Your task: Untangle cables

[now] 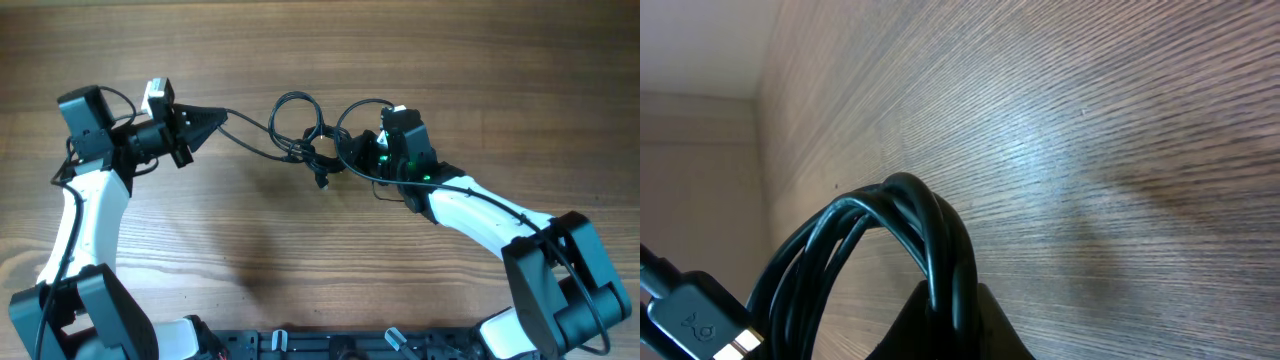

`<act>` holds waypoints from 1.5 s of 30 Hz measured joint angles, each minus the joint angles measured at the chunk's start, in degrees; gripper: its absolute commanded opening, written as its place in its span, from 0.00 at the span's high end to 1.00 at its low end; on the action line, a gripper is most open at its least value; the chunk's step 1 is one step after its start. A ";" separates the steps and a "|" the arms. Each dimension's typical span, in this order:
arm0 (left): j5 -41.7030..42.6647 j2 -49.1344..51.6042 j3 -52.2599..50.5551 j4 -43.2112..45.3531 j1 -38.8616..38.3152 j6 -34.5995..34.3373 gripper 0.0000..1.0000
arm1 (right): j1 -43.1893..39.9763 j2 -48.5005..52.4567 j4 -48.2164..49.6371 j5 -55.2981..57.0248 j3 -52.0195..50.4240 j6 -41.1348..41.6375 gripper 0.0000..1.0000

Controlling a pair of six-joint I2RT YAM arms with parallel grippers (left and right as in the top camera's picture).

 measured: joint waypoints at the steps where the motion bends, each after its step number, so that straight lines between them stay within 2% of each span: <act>1: -0.02 -0.02 0.00 -0.52 -0.17 1.07 0.96 | 0.00 0.00 0.15 0.00 -0.13 -0.24 0.96; 9: -1.62 -0.81 0.22 -6.43 -4.44 11.19 0.95 | -1.09 0.09 0.66 0.26 -1.84 -3.28 0.96; 15: -8.81 -1.77 1.16 -18.75 -9.35 13.03 0.96 | -1.92 0.63 0.11 2.10 -3.06 -4.81 0.96; 18: -8.83 -1.86 1.31 -22.95 -10.91 11.89 0.96 | -1.92 1.11 -0.09 2.45 -3.21 -5.46 0.96; 23: -4.15 -1.88 1.31 -18.86 -11.21 10.56 0.94 | -1.90 1.16 0.33 2.34 -3.21 -5.86 0.96; 26: -4.24 -1.88 1.31 -18.01 -11.21 10.88 0.92 | -1.88 1.16 0.50 2.32 -3.21 -5.86 0.96; 28: -7.26 -1.88 1.38 -19.78 -11.65 12.07 0.91 | -1.88 1.16 0.39 2.40 -3.21 -6.10 0.96; 32: -19.71 -1.99 1.70 -28.13 -14.49 14.21 0.90 | -1.92 1.16 -0.04 2.69 -3.21 -6.69 0.95; 33: -22.49 -1.99 1.70 -29.57 -15.47 14.60 0.90 | -1.92 1.16 0.00 2.73 -3.21 -6.69 0.92; 34: -26.03 -1.99 1.70 -30.99 -16.90 15.58 0.89 | -1.92 1.16 0.09 2.84 -3.21 -6.69 0.71; 35: -31.08 -1.99 1.70 -32.37 -19.28 16.04 0.90 | -1.92 1.16 0.17 2.84 -3.21 -6.69 0.64; 38: -37.81 -1.99 1.70 -33.38 -22.97 16.87 0.90 | -1.92 1.16 1.97 1.53 -3.23 -7.04 0.37; 40: -41.22 -1.99 1.70 -33.33 -25.66 17.22 0.89 | -1.92 1.16 2.58 0.22 -3.23 -7.30 0.23; 41: -42.56 -1.99 1.70 -33.33 -26.77 17.35 0.89 | -1.95 1.16 2.58 -0.63 -3.23 -7.50 0.19; 45: -46.51 -1.99 1.70 -33.33 -27.91 17.70 0.89 | -2.67 0.31 -0.66 -3.21 -3.21 -7.56 0.19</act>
